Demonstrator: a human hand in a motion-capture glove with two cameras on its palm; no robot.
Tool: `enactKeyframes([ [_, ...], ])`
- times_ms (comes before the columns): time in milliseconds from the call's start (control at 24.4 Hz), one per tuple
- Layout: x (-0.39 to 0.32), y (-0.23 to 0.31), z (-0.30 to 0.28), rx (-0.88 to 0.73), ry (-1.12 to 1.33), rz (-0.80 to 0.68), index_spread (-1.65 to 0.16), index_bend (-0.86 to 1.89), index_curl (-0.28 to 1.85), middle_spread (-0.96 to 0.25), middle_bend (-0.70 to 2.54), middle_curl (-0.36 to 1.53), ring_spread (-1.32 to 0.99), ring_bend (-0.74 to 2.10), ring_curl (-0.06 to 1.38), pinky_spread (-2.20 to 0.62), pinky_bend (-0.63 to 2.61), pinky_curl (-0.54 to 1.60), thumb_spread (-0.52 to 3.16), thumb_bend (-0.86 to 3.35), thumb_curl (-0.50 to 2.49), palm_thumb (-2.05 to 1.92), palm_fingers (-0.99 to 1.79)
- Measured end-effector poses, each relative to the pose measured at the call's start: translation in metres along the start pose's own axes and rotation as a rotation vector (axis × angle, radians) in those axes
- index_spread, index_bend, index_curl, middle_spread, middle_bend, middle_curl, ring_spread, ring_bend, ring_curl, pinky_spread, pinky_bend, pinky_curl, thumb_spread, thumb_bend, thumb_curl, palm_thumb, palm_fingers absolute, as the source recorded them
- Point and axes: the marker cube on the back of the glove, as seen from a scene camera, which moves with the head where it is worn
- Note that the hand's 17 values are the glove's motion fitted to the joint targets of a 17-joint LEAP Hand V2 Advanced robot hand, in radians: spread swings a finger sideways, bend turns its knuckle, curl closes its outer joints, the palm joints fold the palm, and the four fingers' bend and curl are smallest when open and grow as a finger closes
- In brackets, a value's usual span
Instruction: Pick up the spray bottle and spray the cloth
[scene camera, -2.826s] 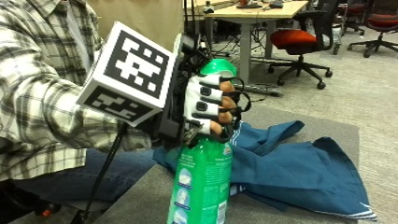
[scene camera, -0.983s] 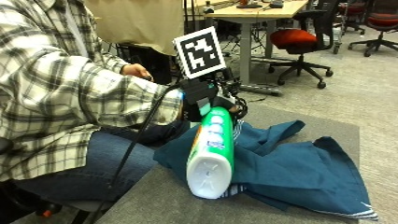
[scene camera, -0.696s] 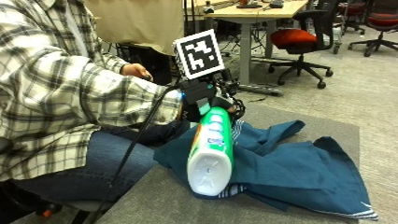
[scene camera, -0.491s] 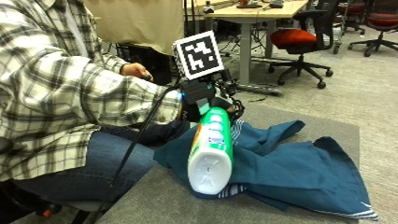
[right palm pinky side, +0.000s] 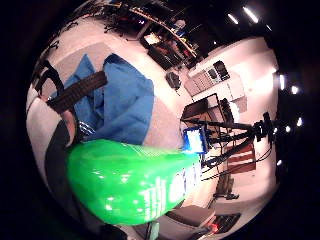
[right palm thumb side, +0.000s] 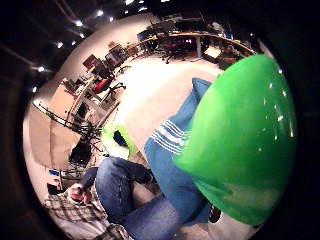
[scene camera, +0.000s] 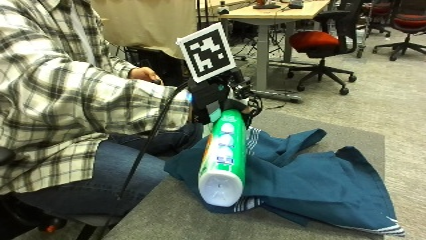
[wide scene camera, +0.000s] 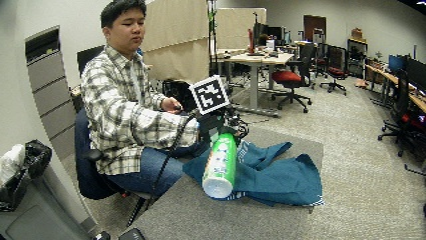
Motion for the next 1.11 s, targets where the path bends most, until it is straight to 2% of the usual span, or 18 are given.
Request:
enactKeyframes([
  [451,0.036,-0.005,-0.034,0.192,-0.392,0.310,-0.26,0.40,0.58,-0.19,0.55,0.50,-0.21,0.57,0.47,-0.18,0.39,0.42,0.08,-0.03,0.80,1.01,1.34],
  [696,0.055,0.002,-0.059,0.323,-0.577,0.392,-0.26,0.40,0.58,-0.19,0.55,0.50,-0.20,0.57,0.47,-0.18,0.39,0.42,0.08,-0.03,0.80,1.01,1.33],
  [1106,0.086,0.017,-0.082,0.507,-1.042,0.573,-0.26,0.40,0.58,-0.18,0.56,0.50,-0.20,0.56,0.47,-0.17,0.39,0.42,0.08,-0.03,0.80,1.01,1.33],
])
